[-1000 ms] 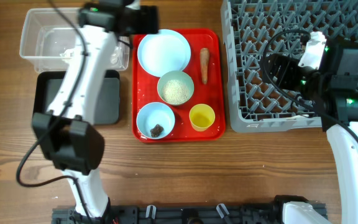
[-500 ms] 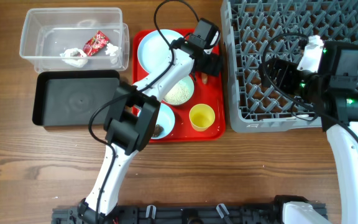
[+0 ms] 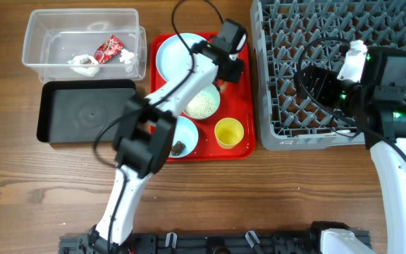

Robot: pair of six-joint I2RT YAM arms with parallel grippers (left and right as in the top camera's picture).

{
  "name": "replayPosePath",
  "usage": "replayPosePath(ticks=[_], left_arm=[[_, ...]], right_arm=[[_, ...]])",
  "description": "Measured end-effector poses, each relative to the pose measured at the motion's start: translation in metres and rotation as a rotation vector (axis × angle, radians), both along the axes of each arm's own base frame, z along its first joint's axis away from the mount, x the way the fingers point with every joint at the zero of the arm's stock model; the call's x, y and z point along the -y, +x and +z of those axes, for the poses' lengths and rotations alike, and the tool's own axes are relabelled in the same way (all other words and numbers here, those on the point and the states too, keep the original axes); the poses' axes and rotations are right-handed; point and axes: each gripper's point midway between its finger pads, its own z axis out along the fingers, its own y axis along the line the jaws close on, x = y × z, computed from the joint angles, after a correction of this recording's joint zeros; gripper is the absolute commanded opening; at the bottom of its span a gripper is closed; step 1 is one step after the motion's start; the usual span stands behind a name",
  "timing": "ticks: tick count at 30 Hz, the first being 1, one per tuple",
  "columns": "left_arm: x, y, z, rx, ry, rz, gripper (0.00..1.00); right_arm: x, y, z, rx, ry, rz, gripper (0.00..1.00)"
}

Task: Sort waste into correct bins and load items into the dishwasher rack
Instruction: 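Grasp the carrot with the left gripper and place it on the black tray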

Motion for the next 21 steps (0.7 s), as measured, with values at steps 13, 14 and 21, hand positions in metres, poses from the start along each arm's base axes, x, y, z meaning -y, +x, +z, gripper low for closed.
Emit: replayPosePath(ticks=[13,14,21], left_arm=[[-0.363,-0.085,0.117,-0.289,0.039,1.05,0.04],[-0.379,-0.094,0.104,-0.326,0.027,1.147,0.04],[-0.428,-0.136,-0.028,-0.395,-0.134,1.753,0.13]], right_arm=[[0.001,0.0,0.0,0.001,-0.002,-0.002,1.0],[0.001,0.0,0.0,0.001,-0.002,-0.002,1.0],[0.001,0.0,0.0,0.001,-0.002,-0.003,1.0]])
